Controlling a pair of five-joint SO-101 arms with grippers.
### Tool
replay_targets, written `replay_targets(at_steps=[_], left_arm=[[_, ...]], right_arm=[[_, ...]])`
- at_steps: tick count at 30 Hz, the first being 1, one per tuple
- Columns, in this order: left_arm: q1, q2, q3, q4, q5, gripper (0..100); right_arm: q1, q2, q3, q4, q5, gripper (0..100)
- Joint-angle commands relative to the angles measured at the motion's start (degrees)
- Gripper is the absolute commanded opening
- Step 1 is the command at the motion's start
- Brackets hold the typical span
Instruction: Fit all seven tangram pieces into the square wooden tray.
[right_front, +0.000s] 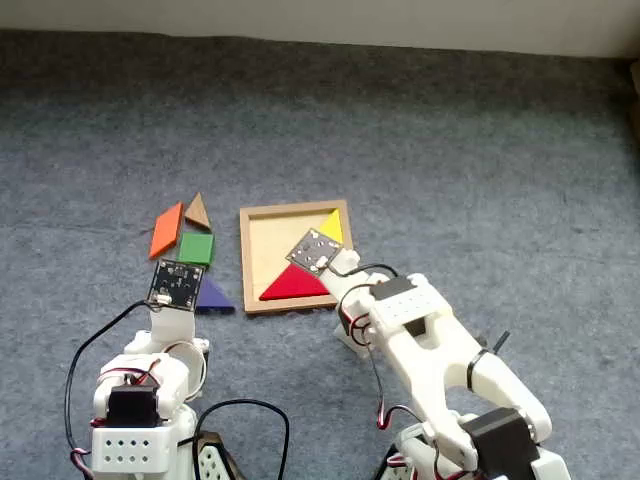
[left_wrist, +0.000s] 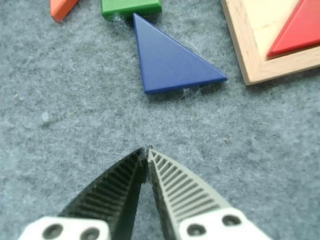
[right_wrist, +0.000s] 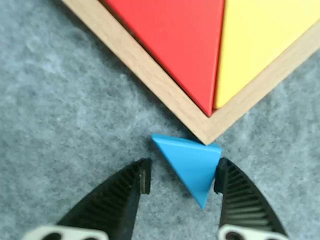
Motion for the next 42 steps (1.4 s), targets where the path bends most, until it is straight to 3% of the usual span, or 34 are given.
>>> replay_targets(at_steps=[1, 10, 31, 42], left_arm=[[-0.7, -2.2, 1.1, 0.4, 0.5, 1], [-0.7, -2.2, 1.1, 0.4, 0.5, 1], [-0.7, -2.2, 1.1, 0.4, 0.5, 1], [-0.7, -2.2, 1.1, 0.4, 0.5, 1]], right_arm=[[1.0, 4.8, -4.1, -1.9, 0.1, 20.1], [1.9, 2.2, -3.6, -1.9, 0.3, 6.9], [1.5, -28.3, 10.0, -1.8, 0.1, 5.8], [-1.2, -28.4, 19.6, -24.7, 0.0, 5.8]])
